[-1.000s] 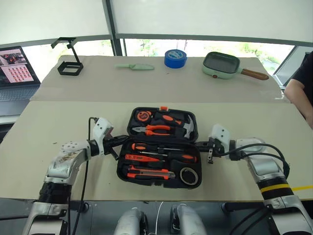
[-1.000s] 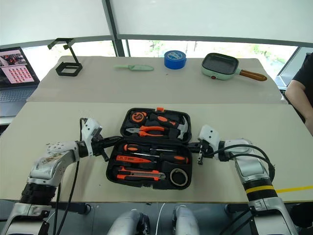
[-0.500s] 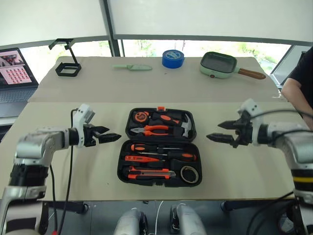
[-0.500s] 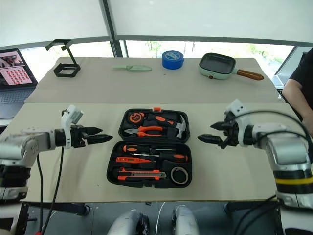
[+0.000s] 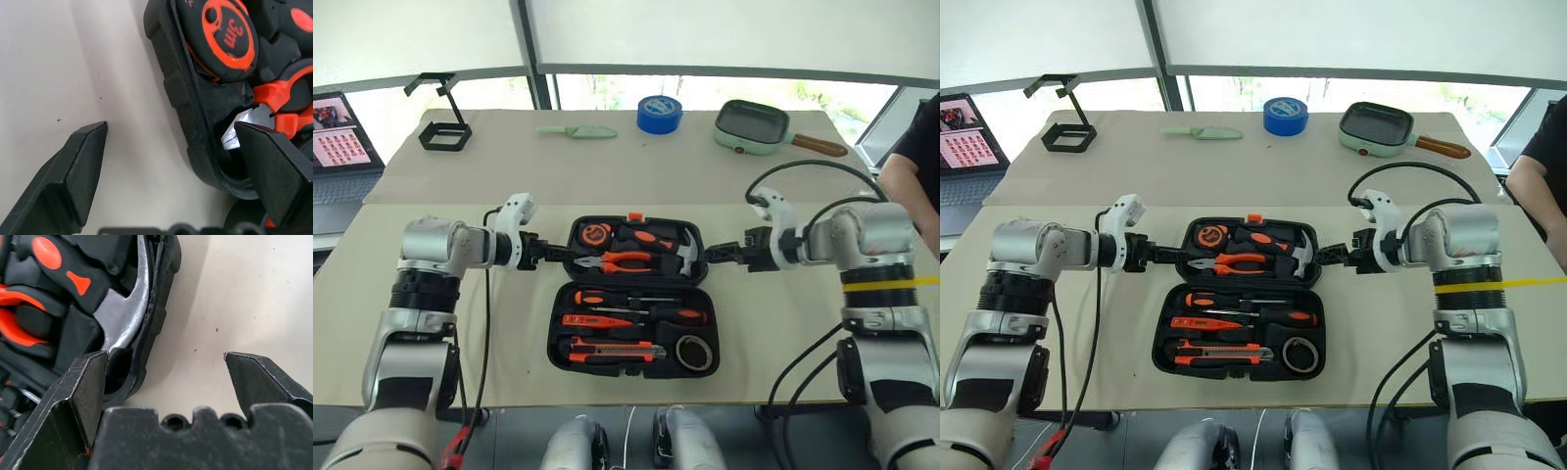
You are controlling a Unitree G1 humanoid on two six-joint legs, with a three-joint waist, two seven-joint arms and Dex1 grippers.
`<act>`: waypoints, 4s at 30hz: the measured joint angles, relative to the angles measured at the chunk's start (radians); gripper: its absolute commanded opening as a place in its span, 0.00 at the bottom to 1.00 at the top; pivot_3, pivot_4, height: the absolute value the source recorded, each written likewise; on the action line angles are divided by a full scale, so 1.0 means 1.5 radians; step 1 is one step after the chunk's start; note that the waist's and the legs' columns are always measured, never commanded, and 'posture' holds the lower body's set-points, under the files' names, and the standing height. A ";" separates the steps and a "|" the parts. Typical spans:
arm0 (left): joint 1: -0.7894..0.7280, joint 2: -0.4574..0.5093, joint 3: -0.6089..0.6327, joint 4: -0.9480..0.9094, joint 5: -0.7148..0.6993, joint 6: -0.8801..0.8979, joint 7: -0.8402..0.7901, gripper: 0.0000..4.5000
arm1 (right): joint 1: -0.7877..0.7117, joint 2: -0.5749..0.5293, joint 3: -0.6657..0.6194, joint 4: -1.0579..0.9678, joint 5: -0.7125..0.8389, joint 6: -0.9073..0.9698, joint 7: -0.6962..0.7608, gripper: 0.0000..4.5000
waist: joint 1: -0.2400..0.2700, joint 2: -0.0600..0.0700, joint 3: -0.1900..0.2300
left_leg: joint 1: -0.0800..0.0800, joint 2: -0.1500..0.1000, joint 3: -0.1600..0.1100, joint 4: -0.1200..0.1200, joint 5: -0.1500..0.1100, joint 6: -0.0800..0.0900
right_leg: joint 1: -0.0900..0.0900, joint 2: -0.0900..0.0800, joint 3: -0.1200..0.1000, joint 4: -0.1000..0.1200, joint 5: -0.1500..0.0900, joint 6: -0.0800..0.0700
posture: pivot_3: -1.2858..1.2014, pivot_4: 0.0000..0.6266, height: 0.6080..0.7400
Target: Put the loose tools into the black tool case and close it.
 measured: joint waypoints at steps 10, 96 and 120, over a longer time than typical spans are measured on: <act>0.000 -0.025 0.024 0.016 0.002 0.003 0.026 0.69 | -0.001 0.024 0.013 0.009 0.020 0.000 0.002 0.06 | 0.001 0.000 0.000 | 0.001 0.000 0.001 0.001 0.000 0.000 | 0.001 -0.001 0.001 0.002 0.000 0.000 | 0.52 0.24 1.00; 0.280 -0.014 0.077 0.079 0.086 -0.875 -0.264 0.01 | 0.498 0.028 0.139 -0.270 -0.161 -0.937 0.022 0.00 | 0.007 -0.014 0.001 | 0.004 0.003 0.005 -0.004 0.001 0.000 | 0.000 0.000 0.002 -0.002 0.000 0.000 | 0.52 0.24 1.00; 0.128 -0.028 -0.207 -0.136 0.189 -0.728 -0.353 0.01 | 0.670 -0.007 0.085 -0.469 -0.104 -0.882 0.086 0.00 | 0.013 -0.009 -0.008 | 0.012 0.004 0.006 -0.003 -0.001 0.002 | 0.008 0.002 0.005 -0.002 -0.003 0.003 | 0.52 0.24 1.00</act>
